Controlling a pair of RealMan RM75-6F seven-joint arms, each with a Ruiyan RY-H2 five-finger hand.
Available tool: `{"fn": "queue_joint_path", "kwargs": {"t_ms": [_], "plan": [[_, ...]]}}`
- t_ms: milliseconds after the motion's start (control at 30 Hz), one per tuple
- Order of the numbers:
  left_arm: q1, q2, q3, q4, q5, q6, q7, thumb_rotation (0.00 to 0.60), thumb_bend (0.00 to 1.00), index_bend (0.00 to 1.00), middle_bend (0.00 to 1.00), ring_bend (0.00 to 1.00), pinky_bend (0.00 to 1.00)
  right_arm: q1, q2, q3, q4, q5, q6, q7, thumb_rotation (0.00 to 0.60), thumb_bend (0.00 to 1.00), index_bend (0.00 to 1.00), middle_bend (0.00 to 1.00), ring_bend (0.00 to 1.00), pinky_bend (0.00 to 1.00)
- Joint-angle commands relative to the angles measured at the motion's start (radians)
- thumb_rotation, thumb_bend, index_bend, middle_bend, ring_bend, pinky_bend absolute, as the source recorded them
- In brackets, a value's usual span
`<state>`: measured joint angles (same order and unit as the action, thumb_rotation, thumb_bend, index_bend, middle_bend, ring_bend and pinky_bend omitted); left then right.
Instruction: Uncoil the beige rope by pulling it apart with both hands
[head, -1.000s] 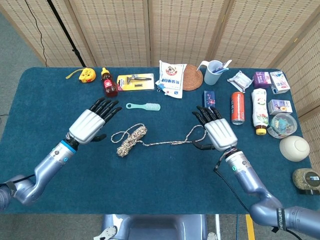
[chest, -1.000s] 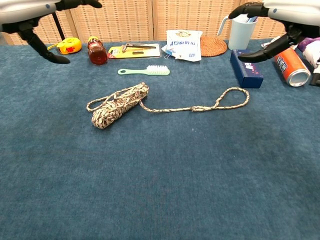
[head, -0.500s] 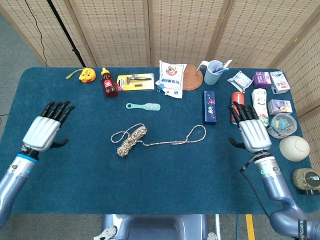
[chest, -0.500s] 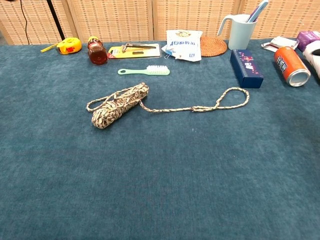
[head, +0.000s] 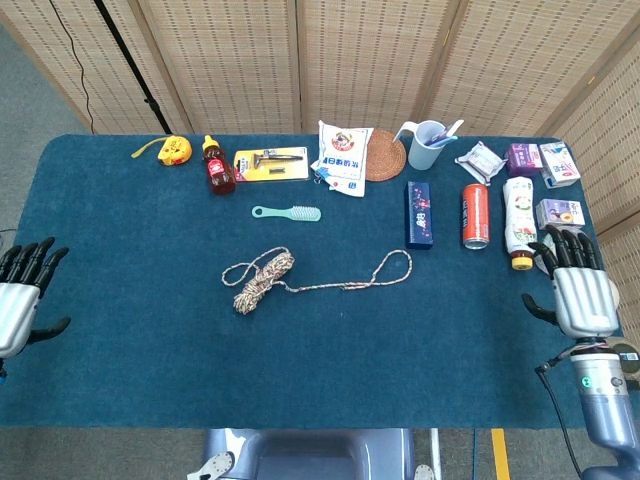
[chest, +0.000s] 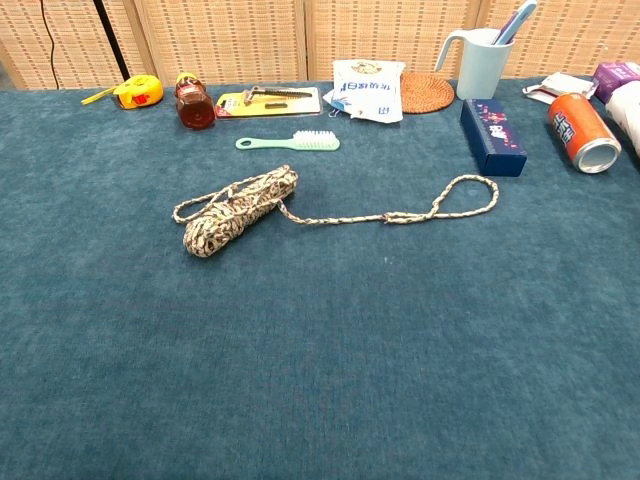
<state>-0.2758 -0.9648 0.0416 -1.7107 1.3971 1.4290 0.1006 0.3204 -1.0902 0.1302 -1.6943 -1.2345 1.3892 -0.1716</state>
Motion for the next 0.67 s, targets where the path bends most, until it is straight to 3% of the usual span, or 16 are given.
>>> {"fn": "queue_joint_path", "kwargs": {"t_ms": [33,433,667], "plan": [[0.074,0.018,0.043,-0.025,0.040,0.064,-0.015,0.600,0.15,0.10,0.00,0.00,0.00,-0.064,0.020,-0.036,-0.025,-0.036,0.064,0.010,0.600,0.28,0.21,0.07,0.00,0.00],[0.172,0.033,0.076,-0.050,0.133,0.153,-0.005,0.600,0.15,0.12,0.00,0.00,0.00,-0.189,0.049,-0.085,-0.045,-0.093,0.170,0.037,0.600,0.28,0.22,0.07,0.00,0.00],[0.177,0.030,0.057,-0.054,0.171,0.163,0.003,0.600,0.15,0.12,0.00,0.00,0.00,-0.212,0.048,-0.079,-0.032,-0.104,0.175,0.060,0.600,0.28,0.22,0.07,0.00,0.00]]}}
